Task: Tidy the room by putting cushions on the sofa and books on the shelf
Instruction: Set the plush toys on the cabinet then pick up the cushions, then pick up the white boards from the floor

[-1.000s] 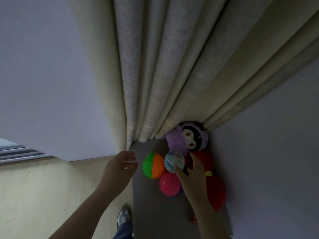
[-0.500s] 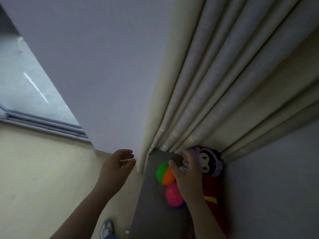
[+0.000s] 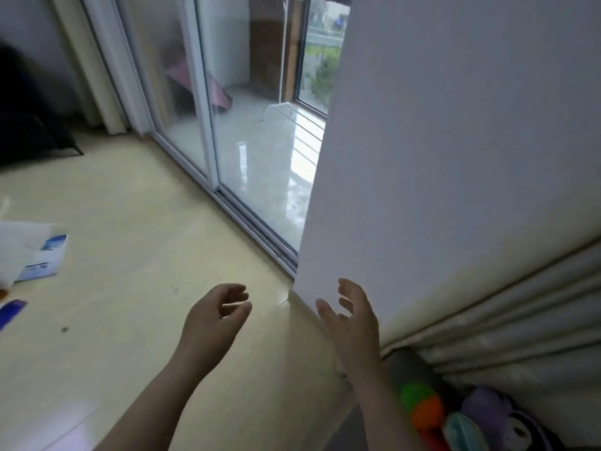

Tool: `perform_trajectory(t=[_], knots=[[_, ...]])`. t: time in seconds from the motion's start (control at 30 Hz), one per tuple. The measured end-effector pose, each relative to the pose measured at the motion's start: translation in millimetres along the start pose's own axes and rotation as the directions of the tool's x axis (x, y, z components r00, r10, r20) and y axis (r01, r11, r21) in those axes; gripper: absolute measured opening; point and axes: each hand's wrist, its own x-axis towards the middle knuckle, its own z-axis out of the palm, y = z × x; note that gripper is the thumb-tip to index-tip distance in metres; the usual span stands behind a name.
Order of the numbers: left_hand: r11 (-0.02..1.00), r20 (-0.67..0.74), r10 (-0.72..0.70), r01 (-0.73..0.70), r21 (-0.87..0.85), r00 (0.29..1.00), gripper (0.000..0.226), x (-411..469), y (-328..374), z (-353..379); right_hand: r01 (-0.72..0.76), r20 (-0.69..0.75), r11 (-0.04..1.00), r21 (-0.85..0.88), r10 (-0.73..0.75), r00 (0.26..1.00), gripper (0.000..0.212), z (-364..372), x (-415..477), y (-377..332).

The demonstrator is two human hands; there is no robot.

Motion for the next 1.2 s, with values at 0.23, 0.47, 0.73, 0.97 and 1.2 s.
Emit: perform_trajectory(t=[0.23, 0.47, 0.73, 0.97, 1.2], knots=[[0.995, -0.232, -0.077, 0.061, -0.078, 0.970, 0.023, -26.0, -51.9, -159.3, 0.120, 0.193, 0.991, 0.053, -0.128, 0.973, 0.049, 139.8, -46.3, -83.7], [0.994, -0.435, -0.103, 0.081, -0.069, 0.895, 0.021, -65.8, -115.9, -338.1, 0.196, 0.345, 0.974, 0.114, -0.224, 0.911, 0.050, 303.3, -127.4, -166.5], [0.982, -0.592, -0.184, 0.122, -0.143, 0.785, 0.021, -88.5, -164.9, -465.9, 0.248, 0.493, 0.957, 0.150, -0.290, 0.820, 0.050, 428.1, -178.1, -228.8], [0.976, -0.677, -0.216, 0.133, -0.173, 0.704, 0.023, -66.9, -187.6, -550.3, 0.297, 0.579, 0.936, 0.187, -0.350, 0.736, 0.050, 532.4, -177.0, -277.5], [0.968, -0.768, -0.249, 0.187, -0.170, 0.590, 0.025, -43.0, -205.4, -642.2, 0.313, 0.686, 0.917, 0.247, -0.393, 0.612, 0.044, 641.7, -171.2, -342.7]])
